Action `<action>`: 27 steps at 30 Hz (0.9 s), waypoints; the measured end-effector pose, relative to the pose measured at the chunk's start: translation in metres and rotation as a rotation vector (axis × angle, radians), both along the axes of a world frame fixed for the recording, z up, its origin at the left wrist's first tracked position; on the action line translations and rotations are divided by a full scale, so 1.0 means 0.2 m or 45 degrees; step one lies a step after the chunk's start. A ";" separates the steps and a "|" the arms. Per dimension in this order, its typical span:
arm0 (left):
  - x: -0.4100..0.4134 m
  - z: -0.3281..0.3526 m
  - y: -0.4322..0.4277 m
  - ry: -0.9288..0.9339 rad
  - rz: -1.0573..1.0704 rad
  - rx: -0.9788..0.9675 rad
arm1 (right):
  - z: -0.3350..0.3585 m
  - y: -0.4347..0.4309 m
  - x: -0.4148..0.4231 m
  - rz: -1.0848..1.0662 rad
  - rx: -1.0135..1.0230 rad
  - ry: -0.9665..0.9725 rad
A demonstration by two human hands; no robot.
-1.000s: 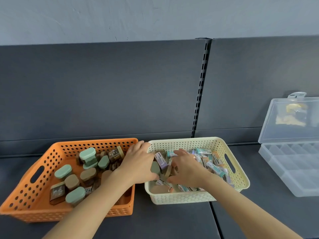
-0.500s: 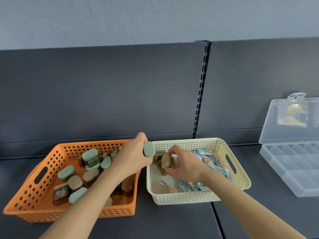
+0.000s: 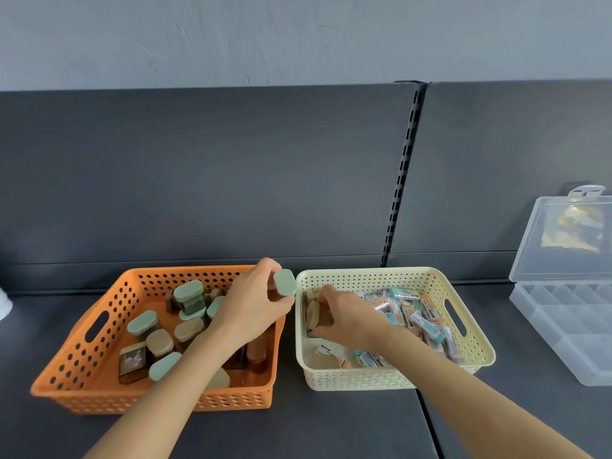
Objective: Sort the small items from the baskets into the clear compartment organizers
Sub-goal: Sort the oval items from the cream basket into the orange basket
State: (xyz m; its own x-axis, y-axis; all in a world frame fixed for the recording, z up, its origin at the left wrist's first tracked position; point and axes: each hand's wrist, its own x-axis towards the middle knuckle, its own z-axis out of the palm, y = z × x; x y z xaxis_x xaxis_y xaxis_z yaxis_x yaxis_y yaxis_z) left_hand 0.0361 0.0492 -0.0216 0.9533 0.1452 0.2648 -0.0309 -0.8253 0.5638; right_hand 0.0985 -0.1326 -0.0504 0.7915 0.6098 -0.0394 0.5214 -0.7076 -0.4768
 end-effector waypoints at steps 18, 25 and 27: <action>-0.12 0.03 0.14 -0.081 0.078 -0.040 | 0.13 0.00 0.00 -0.135 0.196 -0.161; -0.24 0.03 0.33 -0.008 0.123 -0.042 | 0.20 0.22 -0.12 0.011 0.368 -0.131; -0.27 0.03 0.39 0.006 0.148 -0.031 | 0.18 0.29 -0.14 0.058 0.361 -0.123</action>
